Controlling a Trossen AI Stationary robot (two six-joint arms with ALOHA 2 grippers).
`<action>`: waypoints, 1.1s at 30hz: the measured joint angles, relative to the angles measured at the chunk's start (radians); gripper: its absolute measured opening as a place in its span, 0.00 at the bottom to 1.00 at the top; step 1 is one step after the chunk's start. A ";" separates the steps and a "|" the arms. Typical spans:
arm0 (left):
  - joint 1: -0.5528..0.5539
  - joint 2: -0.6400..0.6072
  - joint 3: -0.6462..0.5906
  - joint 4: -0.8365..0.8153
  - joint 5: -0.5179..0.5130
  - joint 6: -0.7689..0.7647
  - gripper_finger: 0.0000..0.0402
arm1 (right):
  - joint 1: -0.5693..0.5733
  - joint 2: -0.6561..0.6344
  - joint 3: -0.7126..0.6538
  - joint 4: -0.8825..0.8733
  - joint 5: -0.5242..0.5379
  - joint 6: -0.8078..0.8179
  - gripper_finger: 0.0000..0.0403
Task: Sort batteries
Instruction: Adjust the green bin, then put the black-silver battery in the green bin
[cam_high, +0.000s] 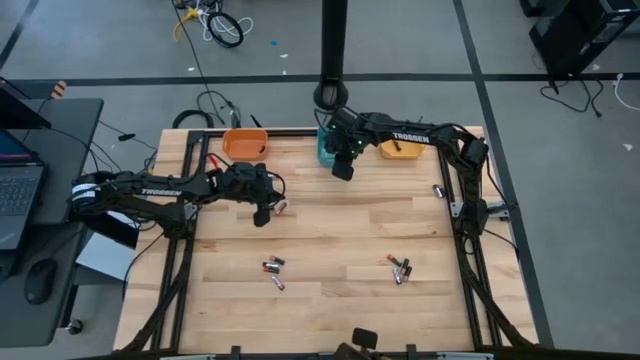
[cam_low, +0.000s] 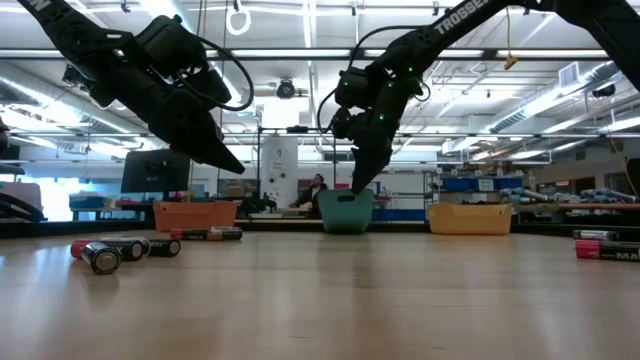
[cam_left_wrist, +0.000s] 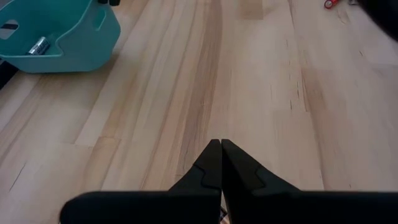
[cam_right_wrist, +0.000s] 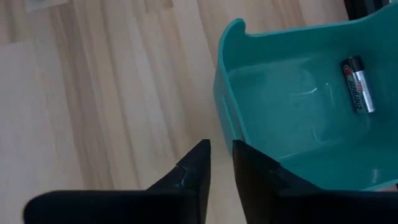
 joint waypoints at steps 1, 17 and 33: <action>0.000 0.000 0.000 0.000 0.000 0.000 0.01 | 0.000 0.000 0.000 -0.002 -0.001 0.001 0.21; 0.000 0.000 0.000 0.000 -0.002 0.000 0.01 | 0.024 0.001 0.000 -0.073 -0.003 0.002 0.31; 0.000 0.000 0.000 -0.007 -0.006 0.003 0.01 | 0.066 -0.008 0.000 -0.108 -0.010 0.003 0.37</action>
